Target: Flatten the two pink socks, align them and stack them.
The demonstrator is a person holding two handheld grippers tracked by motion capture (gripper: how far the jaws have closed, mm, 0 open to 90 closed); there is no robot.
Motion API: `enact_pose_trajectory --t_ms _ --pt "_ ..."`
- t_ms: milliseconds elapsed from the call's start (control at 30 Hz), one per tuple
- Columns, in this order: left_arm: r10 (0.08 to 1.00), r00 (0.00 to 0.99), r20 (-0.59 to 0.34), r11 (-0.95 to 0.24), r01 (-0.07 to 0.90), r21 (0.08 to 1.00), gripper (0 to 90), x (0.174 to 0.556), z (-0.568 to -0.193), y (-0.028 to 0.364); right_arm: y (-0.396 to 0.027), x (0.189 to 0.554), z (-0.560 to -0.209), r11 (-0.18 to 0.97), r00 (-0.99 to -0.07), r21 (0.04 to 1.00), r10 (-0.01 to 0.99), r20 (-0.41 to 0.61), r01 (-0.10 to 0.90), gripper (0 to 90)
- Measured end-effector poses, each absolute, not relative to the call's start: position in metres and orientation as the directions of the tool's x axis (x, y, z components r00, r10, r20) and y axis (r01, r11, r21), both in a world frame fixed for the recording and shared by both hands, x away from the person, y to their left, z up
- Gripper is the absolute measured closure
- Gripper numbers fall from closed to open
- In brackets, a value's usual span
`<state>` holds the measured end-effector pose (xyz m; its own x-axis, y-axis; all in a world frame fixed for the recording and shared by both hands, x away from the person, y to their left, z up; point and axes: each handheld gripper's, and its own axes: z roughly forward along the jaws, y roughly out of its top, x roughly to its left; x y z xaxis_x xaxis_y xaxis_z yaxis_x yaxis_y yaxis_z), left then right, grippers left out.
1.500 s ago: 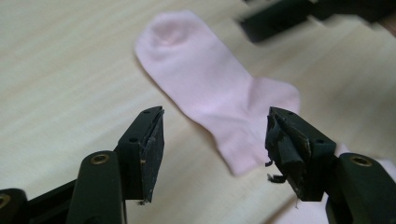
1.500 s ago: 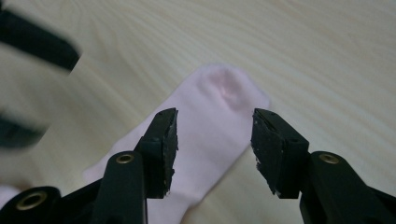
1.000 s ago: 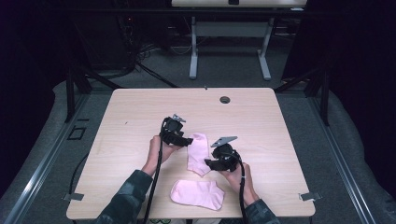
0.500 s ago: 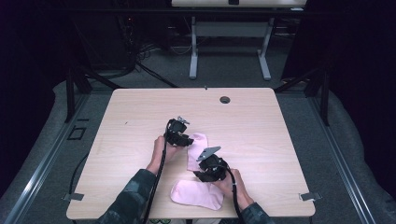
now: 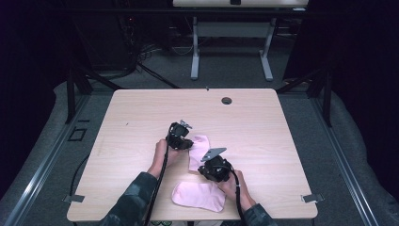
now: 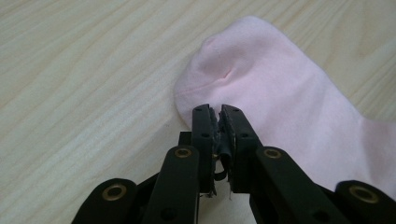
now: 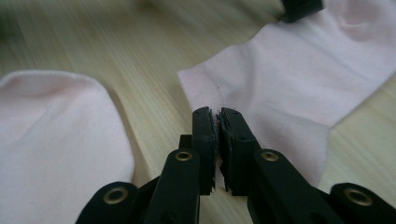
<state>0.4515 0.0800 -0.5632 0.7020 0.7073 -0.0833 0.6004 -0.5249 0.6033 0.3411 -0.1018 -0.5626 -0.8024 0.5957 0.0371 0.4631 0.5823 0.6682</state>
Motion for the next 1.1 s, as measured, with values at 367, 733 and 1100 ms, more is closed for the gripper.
enact_pose_trajectory --t_ms 367,733,1100 --pt "0.625 0.78 -0.039 -0.507 0.444 0.739 58.5 0.422 -0.543 0.114 -0.124 0.351 -0.503 0.521 -0.808 0.732 0.585 0.068 0.439 84.5" --pt "0.445 0.894 -0.061 -0.516 0.311 0.798 42.2 0.399 -0.547 0.121 -0.128 0.35 -0.467 0.512 -0.799 0.757 0.601 0.023 0.407 84.6" --pt "0.381 0.921 -0.075 -0.516 0.279 0.81 39.7 0.386 -0.555 0.116 -0.127 0.345 -0.456 0.486 -0.786 0.784 0.618 0.004 0.386 84.6"
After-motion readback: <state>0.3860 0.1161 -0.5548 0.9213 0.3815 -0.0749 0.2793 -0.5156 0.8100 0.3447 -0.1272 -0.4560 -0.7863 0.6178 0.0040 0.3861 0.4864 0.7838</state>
